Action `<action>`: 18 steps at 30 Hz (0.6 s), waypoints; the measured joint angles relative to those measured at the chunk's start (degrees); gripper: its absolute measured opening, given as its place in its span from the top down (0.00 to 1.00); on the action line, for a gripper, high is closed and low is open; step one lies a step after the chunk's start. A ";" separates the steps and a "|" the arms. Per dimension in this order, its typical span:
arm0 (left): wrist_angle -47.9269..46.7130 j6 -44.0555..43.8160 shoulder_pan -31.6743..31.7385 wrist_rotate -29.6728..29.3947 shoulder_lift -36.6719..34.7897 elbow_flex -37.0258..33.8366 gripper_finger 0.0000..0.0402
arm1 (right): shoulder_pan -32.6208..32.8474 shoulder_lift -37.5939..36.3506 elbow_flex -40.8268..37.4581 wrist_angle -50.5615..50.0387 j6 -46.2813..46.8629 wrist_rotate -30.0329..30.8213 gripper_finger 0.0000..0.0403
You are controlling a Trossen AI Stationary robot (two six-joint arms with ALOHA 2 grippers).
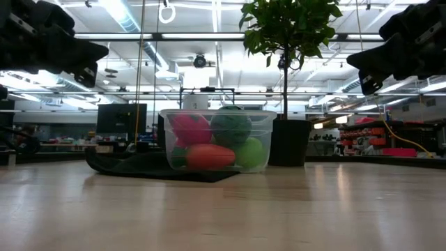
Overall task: Pick and placing Produce into tupperware
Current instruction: Return to Home Position
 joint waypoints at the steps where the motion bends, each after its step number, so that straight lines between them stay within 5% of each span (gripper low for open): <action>1: 0.25 0.91 0.00 -0.03 0.00 0.00 0.99 | 0.00 0.00 0.02 -0.02 -0.02 -0.02 1.00; 18: 0.45 0.13 0.00 -0.72 0.00 0.00 0.99 | -0.02 0.00 0.02 -0.44 1.79 0.92 0.99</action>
